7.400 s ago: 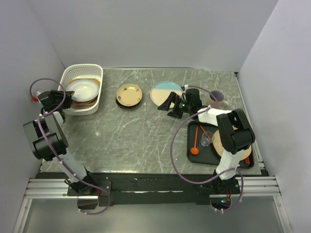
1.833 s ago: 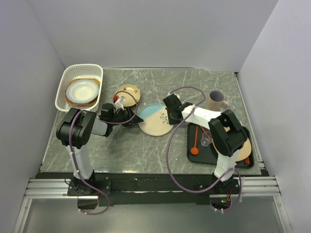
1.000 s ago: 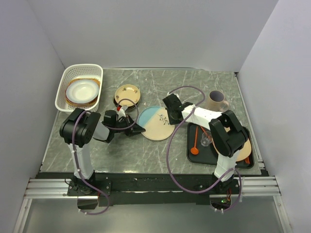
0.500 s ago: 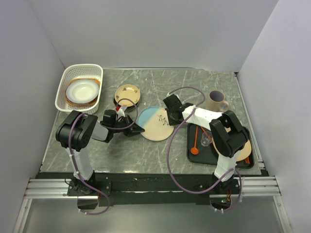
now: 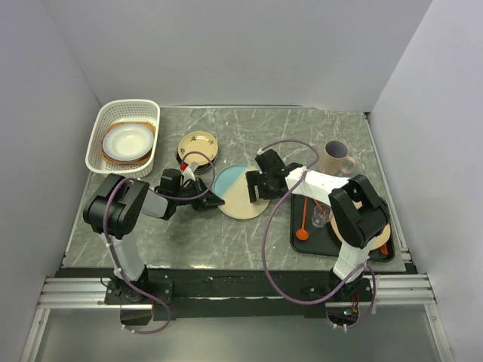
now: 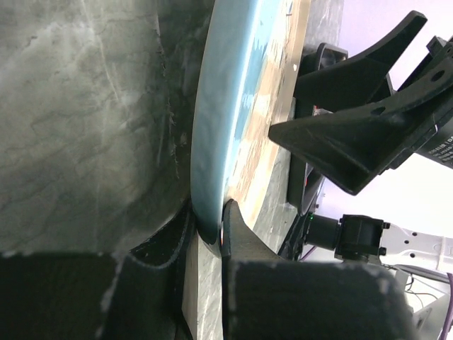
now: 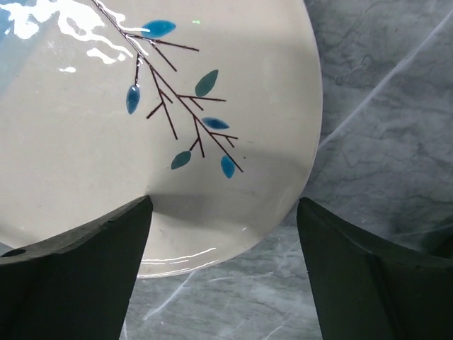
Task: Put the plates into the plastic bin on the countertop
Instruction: Pick up the plate at the center of the board.
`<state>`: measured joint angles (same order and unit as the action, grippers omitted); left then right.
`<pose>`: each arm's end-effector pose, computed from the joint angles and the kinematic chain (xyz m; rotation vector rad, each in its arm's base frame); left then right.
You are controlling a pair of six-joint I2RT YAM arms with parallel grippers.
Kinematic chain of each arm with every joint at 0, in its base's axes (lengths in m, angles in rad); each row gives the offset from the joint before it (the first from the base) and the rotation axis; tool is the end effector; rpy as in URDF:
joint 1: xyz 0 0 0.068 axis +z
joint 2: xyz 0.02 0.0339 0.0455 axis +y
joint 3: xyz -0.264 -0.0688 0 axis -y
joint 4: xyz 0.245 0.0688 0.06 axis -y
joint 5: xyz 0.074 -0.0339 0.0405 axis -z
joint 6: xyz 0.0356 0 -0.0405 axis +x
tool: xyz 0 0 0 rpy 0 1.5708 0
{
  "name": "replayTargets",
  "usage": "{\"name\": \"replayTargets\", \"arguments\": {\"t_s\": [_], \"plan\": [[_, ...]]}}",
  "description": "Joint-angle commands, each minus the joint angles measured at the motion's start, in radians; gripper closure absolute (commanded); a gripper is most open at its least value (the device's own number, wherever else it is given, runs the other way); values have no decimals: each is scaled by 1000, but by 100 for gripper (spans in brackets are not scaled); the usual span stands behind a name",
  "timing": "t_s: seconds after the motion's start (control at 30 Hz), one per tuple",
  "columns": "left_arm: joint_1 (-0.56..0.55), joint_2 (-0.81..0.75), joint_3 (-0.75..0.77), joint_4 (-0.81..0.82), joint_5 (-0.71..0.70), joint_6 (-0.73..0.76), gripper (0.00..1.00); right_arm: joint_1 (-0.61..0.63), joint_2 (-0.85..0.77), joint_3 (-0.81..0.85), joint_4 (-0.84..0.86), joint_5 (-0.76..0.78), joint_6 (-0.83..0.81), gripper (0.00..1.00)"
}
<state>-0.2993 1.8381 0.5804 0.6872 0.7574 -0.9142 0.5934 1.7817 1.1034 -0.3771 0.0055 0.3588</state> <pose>0.2855 -0.1137 0.0996 -0.2196 2.3462 -1.4702 0.2967 0.1999 0.1693 -0.3098 2.6454 0.3152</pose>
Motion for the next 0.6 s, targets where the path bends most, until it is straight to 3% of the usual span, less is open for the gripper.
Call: {"name": "replayTargets", "arguments": {"t_s": [0.0, 0.27, 0.57], "plan": [[-8, -43, 21, -17, -84, 175, 99, 14, -5, -42, -23, -39, -1, 7], [-8, -88, 41, -80, -109, 193, 99, 6, -47, -66, -3, -42, -1, 0], [-6, -129, 70, -138, -136, 206, 99, 2, -113, -85, 23, -56, -11, 0]]}}
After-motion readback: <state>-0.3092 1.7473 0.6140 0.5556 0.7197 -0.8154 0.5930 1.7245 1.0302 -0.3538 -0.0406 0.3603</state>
